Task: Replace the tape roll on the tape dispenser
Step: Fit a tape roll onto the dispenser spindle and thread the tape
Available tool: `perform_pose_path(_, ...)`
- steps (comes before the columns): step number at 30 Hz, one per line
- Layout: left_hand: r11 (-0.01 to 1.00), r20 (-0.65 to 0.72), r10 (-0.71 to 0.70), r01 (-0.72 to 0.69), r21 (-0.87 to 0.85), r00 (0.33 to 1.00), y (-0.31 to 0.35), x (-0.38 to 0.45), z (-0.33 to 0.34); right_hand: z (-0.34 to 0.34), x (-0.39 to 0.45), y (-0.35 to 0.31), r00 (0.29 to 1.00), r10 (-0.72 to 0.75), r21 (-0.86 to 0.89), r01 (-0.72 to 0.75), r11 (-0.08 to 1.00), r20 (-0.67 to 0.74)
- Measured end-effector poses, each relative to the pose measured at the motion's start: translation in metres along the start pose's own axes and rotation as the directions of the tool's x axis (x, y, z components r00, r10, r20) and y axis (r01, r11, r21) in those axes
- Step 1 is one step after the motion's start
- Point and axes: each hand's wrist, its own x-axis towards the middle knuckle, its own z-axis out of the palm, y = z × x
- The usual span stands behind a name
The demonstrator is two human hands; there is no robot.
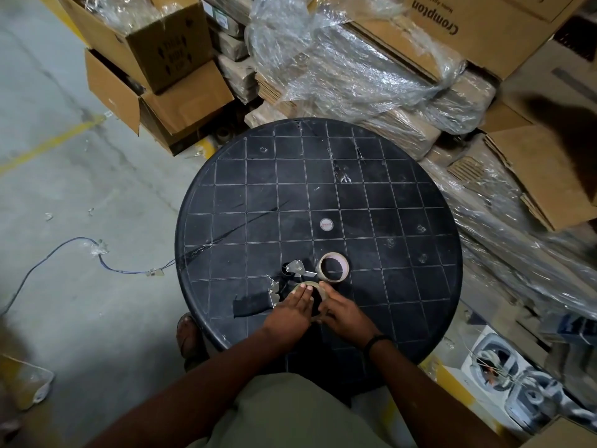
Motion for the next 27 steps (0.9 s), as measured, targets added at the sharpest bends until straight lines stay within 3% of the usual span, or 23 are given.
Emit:
perform_pose_path(5,0.998,0.07,-0.03,0.027,0.053,0.997,0.004,0.0,-0.001,-0.005,0.0,-0.001,1.0,-0.018,0.001,0.018,1.0,0.007)
perform_pose_path(7,0.996,0.026,-0.017,0.014,0.087,1.0,0.005,-0.001,-0.005,-0.006,0.0,0.0,0.999,-0.011,-0.003,0.011,1.0,0.032)
perform_pose_path(9,0.996,0.071,-0.014,0.008,0.093,0.997,0.007,-0.005,-0.017,-0.007,0.0,0.002,0.997,0.007,-0.02,-0.006,1.0,0.07)
perform_pose_path(11,0.997,0.004,-0.018,0.017,0.081,1.0,0.009,-0.005,-0.012,-0.009,0.001,0.001,0.995,0.033,-0.038,-0.029,0.999,0.095)
perform_pose_path(18,0.998,0.052,-0.063,0.062,0.009,0.997,0.015,0.001,-0.005,-0.023,0.012,-0.026,0.966,0.113,-0.305,-0.038,0.952,0.233)
perform_pose_path(23,0.989,0.035,-0.15,0.149,0.025,0.988,0.016,-0.004,-0.015,-0.016,0.016,-0.044,0.949,0.268,-0.346,-0.199,0.917,0.164)
perform_pose_path(27,0.988,-0.005,-0.153,0.153,-0.023,0.988,0.019,-0.003,-0.015,-0.004,0.017,-0.037,0.955,0.258,-0.427,-0.175,0.887,0.144)
